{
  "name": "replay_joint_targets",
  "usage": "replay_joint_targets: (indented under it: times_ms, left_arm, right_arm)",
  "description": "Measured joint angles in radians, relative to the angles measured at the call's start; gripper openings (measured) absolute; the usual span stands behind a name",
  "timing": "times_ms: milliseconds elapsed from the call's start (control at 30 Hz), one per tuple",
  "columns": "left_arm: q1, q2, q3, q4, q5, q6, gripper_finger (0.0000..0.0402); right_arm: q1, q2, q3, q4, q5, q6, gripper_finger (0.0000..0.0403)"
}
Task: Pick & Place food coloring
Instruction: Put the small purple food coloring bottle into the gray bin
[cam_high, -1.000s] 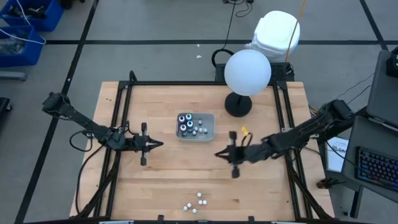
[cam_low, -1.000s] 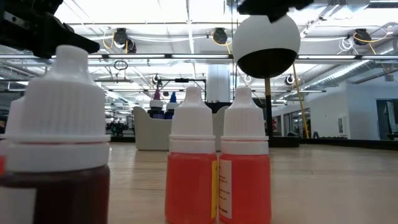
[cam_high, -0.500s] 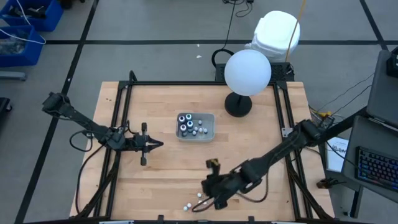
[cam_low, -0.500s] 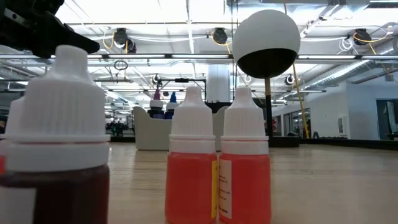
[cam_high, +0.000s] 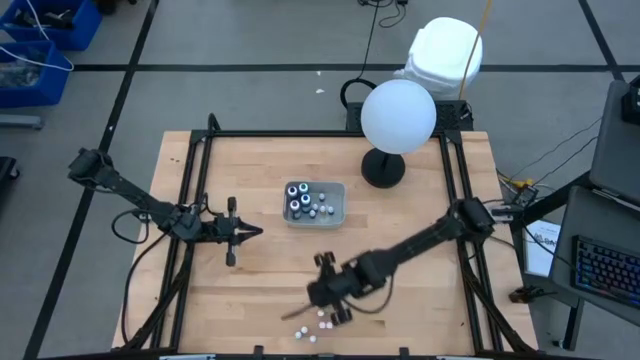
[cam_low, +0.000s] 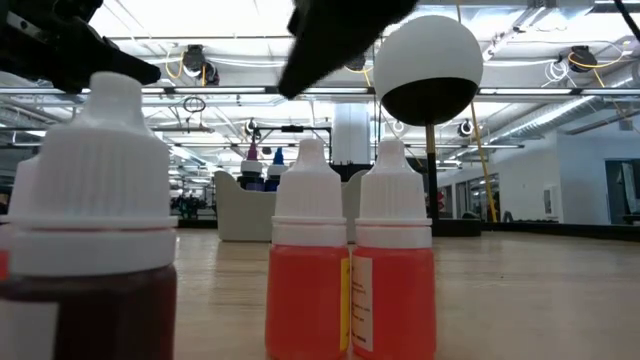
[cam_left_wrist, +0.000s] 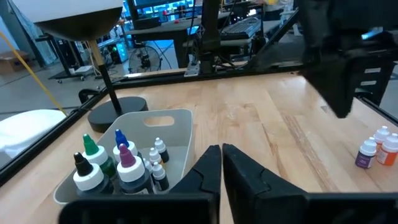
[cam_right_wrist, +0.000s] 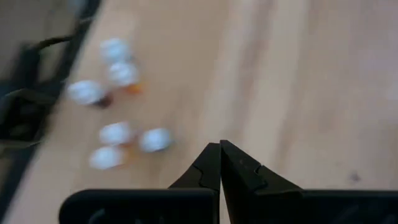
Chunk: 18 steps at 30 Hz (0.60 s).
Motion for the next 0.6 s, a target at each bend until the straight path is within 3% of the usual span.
replay_joint_targets:
  times_ms: [133, 267, 500, 600]
  left_arm:
    - [0.0, 0.0, 0.0, 0.0, 0.0, 0.0, 0.0042]
    - [0.0, 0.0, 0.0, 0.0, -0.001, 0.0, 0.0054]
    - [0.0, 0.0, 0.0, -0.009, 0.0, -0.005, 0.0053]
    - [0.0, 0.0, 0.0, -0.009, 0.004, -0.017, 0.0048]
  right_arm:
    - [-0.051, -0.001, 0.053, 0.006, -0.067, -0.028, 0.0]
    - [-0.065, 0.034, 0.109, 0.004, -0.066, -0.11, 0.0]
    - [-0.023, 0.097, 0.128, 0.001, -0.071, -0.158, 0.0004]
    - [-0.01, 0.101, 0.128, -0.009, -0.069, -0.186, 0.0028]
